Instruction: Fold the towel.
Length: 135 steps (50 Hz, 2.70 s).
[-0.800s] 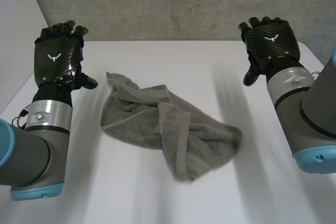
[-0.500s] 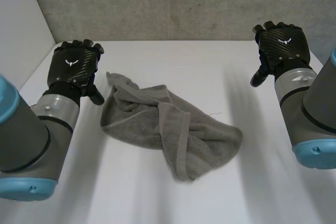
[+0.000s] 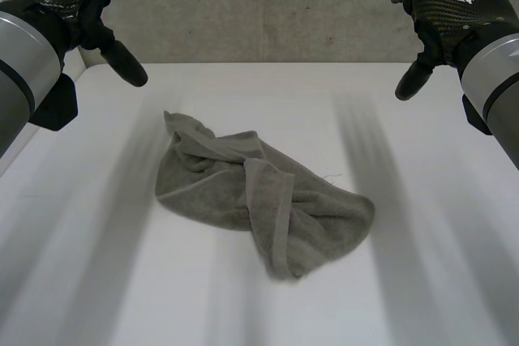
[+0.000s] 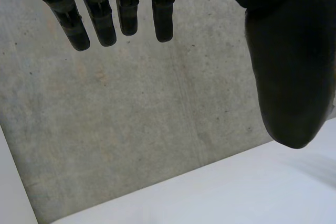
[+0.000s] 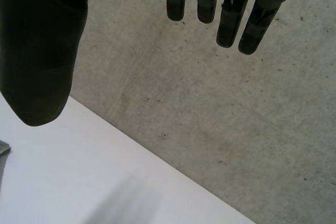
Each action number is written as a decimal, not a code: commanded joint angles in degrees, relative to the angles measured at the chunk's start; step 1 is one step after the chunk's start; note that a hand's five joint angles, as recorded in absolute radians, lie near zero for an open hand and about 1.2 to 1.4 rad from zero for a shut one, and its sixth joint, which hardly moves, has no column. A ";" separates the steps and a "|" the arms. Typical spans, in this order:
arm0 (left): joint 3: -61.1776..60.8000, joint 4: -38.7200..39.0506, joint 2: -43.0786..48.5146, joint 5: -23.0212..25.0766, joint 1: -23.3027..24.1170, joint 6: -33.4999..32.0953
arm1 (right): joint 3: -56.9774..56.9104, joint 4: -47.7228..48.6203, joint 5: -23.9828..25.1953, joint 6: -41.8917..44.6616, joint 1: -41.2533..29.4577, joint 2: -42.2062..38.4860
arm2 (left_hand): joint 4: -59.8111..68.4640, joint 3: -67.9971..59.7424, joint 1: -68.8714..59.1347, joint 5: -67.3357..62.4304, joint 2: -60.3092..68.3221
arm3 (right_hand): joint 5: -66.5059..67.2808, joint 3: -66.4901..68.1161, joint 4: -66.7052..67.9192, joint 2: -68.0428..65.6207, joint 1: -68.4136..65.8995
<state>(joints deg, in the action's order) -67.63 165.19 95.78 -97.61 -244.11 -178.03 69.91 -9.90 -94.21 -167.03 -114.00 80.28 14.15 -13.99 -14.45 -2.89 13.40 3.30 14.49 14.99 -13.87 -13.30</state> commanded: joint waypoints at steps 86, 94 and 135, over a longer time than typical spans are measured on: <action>-16.39 25.44 33.68 13.94 -7.17 -12.08 | 17.17 7.00 10.53 -2.69 -7.92 -12.35 | 16.59 -16.74 -16.29 -17.85 17.33 | 66.70 65.51 65.01 -66.13 -66.70; -16.57 25.36 33.33 13.94 -6.38 -11.99 | 24.47 7.53 14.67 -2.43 0.34 -4.70 | 36.77 -36.93 -36.47 -38.03 37.52 | 66.70 65.51 65.01 -66.13 -66.70; -33.61 25.79 8.82 14.64 -0.50 -11.37 | 15.80 -12.16 18.01 14.23 11.96 -0.82 | 65.85 -66.01 -65.55 -67.11 66.60 | -3.30 -4.49 -4.99 3.87 3.30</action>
<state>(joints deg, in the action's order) -97.40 190.92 108.93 -82.97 -245.75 -189.31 94.53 -22.09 -76.93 -136.44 -102.01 78.56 77.04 -73.27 -74.93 -65.41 74.30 3.27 14.18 14.94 -13.77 -13.30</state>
